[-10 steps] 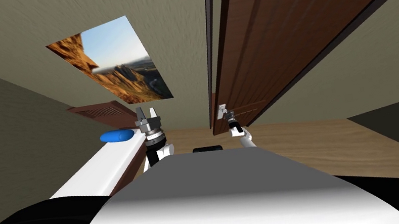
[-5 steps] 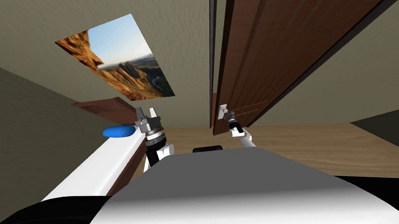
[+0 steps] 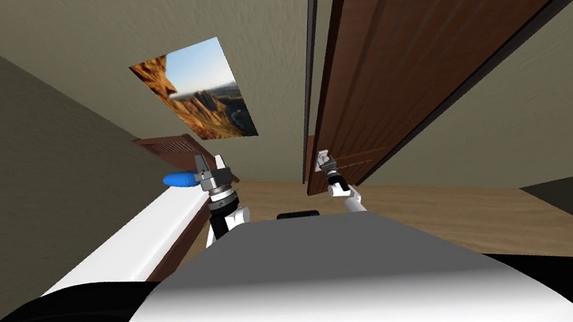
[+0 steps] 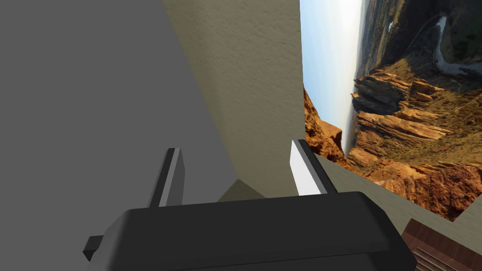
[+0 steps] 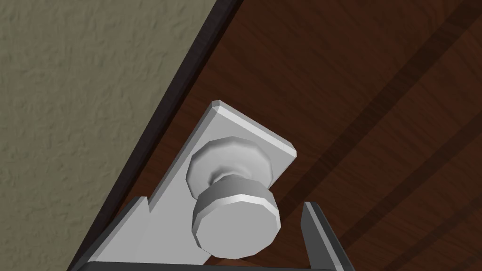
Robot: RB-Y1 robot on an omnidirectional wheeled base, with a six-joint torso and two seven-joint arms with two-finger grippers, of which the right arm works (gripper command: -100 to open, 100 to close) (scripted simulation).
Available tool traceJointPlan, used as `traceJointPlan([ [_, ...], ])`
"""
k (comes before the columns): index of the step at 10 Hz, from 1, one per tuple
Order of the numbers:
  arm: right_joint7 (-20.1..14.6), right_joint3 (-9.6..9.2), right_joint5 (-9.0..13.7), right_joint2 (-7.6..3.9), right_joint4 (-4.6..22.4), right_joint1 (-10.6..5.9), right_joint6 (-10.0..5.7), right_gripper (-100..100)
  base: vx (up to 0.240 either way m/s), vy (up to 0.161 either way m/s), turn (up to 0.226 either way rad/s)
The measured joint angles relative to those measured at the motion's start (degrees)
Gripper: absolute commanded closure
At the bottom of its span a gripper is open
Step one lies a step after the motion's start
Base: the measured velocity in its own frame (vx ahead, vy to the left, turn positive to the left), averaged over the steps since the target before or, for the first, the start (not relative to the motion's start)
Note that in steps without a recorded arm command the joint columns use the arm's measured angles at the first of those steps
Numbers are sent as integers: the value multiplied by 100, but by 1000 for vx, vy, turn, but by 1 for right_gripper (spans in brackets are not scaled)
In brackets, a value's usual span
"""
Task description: Pull the door open
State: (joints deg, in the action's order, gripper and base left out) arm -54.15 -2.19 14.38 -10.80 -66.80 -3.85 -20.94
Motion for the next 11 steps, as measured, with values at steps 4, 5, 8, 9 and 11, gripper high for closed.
traceJointPlan([
  [4,-566,-75,302,-2,-85,34,52,-100,-77,-48,80],
  [5,-725,-92,391,-6,-124,52,76,-100,-87,-80,122],
  [8,-1121,-131,597,-17,-208,90,133,-100,-70,-50,75],
  [9,-1277,-147,681,-19,-242,106,153,-100,-106,-51,101],
  [11,-1598,-180,850,-26,-312,137,200,-100,-110,-63,82],
])
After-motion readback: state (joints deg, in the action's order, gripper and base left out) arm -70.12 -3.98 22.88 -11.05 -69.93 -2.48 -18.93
